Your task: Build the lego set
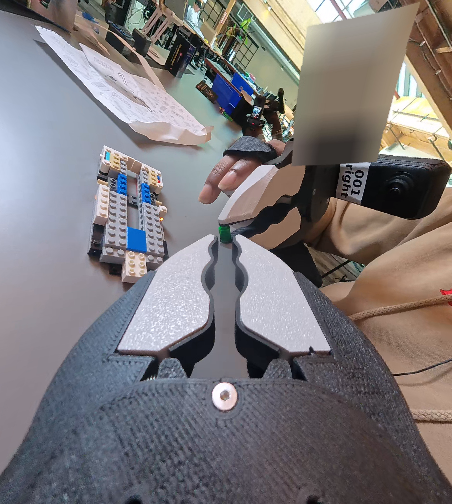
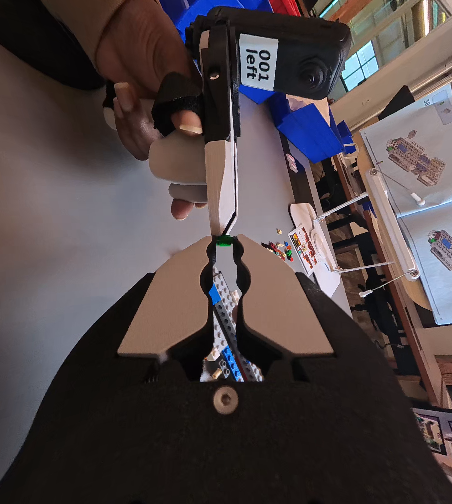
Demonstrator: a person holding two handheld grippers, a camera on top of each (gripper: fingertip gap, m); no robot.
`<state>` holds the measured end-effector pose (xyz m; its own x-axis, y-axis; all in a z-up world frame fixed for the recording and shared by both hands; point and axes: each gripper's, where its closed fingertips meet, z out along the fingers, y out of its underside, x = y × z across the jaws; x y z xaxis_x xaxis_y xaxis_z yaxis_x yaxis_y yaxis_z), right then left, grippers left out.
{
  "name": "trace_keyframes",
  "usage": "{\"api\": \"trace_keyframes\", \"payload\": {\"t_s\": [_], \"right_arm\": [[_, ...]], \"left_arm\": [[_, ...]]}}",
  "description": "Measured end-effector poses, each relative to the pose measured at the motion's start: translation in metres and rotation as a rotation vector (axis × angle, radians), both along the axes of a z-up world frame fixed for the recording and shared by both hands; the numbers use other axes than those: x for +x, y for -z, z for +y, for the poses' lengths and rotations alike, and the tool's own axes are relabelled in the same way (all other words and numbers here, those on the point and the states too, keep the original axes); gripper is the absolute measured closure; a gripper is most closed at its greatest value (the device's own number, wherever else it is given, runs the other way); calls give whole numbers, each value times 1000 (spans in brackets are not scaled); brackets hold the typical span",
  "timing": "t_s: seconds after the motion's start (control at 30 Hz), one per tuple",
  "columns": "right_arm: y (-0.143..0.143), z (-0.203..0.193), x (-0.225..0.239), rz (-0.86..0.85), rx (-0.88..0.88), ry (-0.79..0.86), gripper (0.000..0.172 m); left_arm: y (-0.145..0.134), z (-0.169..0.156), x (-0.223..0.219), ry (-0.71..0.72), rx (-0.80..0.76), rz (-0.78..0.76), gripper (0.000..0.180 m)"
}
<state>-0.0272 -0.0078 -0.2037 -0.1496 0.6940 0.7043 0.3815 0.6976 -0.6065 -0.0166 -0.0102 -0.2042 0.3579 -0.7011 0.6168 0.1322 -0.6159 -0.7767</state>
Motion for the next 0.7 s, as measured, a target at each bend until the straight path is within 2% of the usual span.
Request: {"api": "trace_keyframes", "payload": {"t_s": [0.23,0.57,0.7], "right_arm": [[-3,-4,1,36,-36,-20,160],[0,-7,-5,19,-15,-34,160],[2,-8,-5,8,-43,-40,159]], "left_arm": [[-8,-2,2,30,-48,-105,168],[-2,-2,0,29,-35,-48,172],[-1,-3,0,32,31,27,173]]}}
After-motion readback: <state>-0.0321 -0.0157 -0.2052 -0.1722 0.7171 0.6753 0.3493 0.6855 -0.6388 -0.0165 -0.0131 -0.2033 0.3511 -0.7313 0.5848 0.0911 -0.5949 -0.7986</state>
